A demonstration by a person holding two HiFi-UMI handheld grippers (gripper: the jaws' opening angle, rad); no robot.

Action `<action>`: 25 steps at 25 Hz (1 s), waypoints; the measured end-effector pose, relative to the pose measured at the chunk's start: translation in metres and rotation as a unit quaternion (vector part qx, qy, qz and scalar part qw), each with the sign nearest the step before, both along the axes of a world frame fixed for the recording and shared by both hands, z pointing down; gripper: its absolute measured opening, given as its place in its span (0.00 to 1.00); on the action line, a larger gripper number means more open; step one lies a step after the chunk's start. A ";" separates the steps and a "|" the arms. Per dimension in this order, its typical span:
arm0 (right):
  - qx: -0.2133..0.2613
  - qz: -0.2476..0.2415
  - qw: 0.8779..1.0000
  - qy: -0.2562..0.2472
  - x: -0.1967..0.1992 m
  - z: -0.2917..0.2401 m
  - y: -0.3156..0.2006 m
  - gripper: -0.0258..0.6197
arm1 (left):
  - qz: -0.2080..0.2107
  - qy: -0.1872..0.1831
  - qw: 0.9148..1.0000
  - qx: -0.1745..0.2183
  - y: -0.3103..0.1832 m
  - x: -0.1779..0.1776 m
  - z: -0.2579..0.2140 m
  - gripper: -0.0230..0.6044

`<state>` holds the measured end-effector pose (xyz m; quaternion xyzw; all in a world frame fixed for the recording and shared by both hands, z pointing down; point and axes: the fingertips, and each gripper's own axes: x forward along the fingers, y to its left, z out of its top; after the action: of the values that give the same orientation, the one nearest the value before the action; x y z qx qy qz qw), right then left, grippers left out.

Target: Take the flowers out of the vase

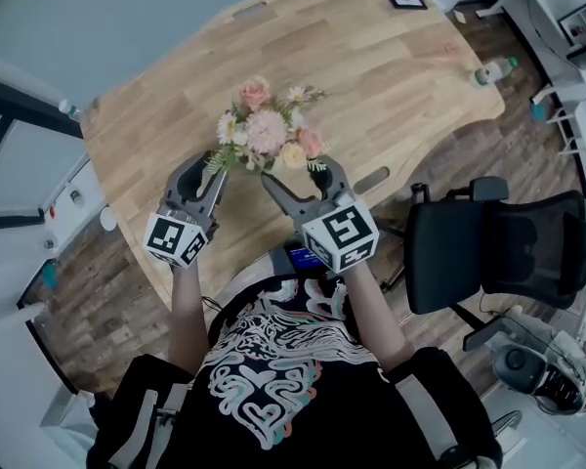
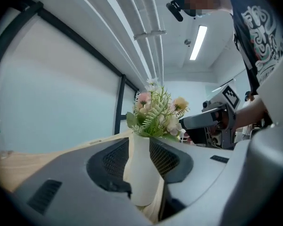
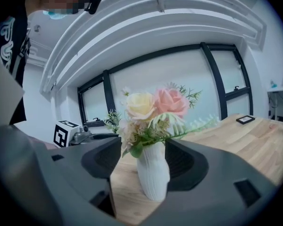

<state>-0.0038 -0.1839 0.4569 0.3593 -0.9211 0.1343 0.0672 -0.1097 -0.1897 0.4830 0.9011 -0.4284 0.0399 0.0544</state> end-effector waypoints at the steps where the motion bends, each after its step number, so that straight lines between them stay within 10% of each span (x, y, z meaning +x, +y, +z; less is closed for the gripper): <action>1: 0.005 -0.003 1.000 0.003 -0.001 -0.003 -0.002 0.44 | 0.013 0.002 1.000 0.001 0.000 0.002 0.000 0.24; 8: 0.005 -0.019 1.000 -0.005 -0.012 -0.004 -0.017 0.56 | 0.112 -0.031 0.993 -0.006 -0.003 0.025 0.017 0.59; 25: 0.016 -0.041 0.998 -0.052 -0.030 -0.021 -0.045 0.56 | 0.229 -0.042 0.973 0.001 -0.030 0.071 0.038 0.60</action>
<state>-0.0336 -0.2291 0.4358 0.3148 -0.9393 0.1353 0.0192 -0.0392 -0.2200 0.5212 0.9728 -0.2125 0.0884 0.0255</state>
